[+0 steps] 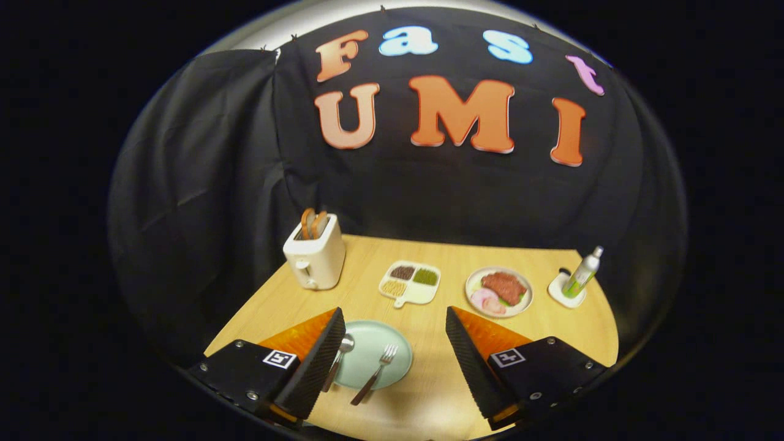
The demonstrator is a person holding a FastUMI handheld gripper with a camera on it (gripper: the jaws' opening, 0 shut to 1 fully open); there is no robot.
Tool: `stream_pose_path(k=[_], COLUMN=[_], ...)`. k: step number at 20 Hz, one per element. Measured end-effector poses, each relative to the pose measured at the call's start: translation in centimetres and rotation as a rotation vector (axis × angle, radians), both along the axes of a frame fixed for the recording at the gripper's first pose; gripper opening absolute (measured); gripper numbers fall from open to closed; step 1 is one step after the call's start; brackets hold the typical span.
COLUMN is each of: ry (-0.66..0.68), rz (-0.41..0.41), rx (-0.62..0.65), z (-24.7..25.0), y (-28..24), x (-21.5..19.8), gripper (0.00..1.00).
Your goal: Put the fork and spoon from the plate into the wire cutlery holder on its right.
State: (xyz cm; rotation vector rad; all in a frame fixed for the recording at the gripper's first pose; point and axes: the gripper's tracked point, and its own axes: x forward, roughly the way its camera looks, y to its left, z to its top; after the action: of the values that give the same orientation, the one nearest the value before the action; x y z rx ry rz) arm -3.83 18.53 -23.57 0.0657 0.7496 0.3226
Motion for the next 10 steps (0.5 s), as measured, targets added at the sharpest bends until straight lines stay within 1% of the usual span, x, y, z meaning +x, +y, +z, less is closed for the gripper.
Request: stream_pose_path(k=[2, 5, 7, 10], ry=[0.084, 0.203, 0.262, 0.367], rz=[0.031, 0.079, 0.101, 0.111], rx=[-0.013, -0.09, -0.123, -0.132], z=[-3.3, -8.5, -10.8, -13.7], y=[1.5, 2.5, 3.1, 4.2], x=[-1.0, -2.7, -3.9, -5.2], gripper=[0.99, 0.98, 0.98, 0.98])
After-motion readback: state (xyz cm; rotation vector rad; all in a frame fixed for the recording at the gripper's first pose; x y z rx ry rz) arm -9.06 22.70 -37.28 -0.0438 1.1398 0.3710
